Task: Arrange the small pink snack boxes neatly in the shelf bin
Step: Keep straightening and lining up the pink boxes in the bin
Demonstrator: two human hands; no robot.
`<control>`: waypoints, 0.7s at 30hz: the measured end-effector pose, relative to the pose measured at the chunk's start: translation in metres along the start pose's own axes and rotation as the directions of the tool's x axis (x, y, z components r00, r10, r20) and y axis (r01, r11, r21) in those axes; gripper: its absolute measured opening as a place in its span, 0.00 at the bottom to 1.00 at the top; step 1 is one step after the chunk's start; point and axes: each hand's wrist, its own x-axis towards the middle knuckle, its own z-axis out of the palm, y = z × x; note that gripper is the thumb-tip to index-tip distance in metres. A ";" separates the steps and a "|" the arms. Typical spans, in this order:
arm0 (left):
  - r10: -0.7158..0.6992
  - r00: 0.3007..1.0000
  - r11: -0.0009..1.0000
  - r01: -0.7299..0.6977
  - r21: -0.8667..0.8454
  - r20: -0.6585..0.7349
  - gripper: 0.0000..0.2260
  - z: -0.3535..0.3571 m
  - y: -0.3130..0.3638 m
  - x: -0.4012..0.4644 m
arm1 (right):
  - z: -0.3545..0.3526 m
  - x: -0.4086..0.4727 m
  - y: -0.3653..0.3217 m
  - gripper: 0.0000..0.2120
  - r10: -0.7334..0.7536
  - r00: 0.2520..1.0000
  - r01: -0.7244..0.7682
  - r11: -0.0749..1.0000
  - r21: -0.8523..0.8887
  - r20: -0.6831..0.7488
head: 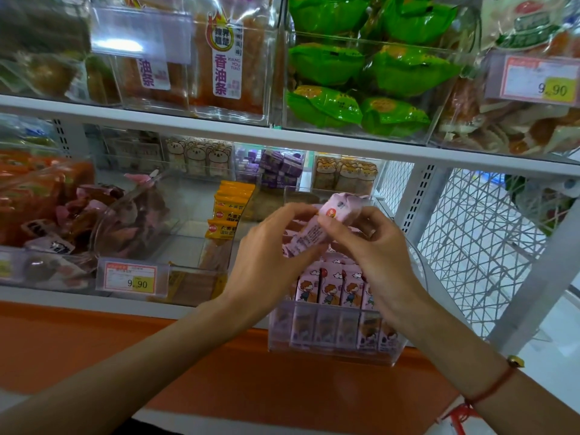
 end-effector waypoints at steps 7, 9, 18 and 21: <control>-0.253 0.927 0.828 0.355 -0.433 0.278 0.10 -0.004 0.005 0.007 | -0.008 0.004 -0.005 0.15 0.099 0.992 -0.105 0.991 0.082 0.075; -0.287 0.898 0.785 0.420 -0.455 0.333 0.15 -0.003 0.002 0.007 | -0.008 0.004 -0.005 0.14 0.127 0.989 -0.133 0.987 0.085 0.078; -0.160 0.970 0.920 0.213 -0.329 0.181 0.16 -0.009 0.003 0.009 | -0.010 0.004 -0.008 0.19 -0.114 0.971 0.104 0.993 0.060 0.208; -0.114 0.984 0.941 0.151 -0.303 0.137 0.17 -0.013 0.003 0.009 | -0.009 0.000 -0.009 0.19 -0.236 0.945 0.247 0.969 -0.021 0.225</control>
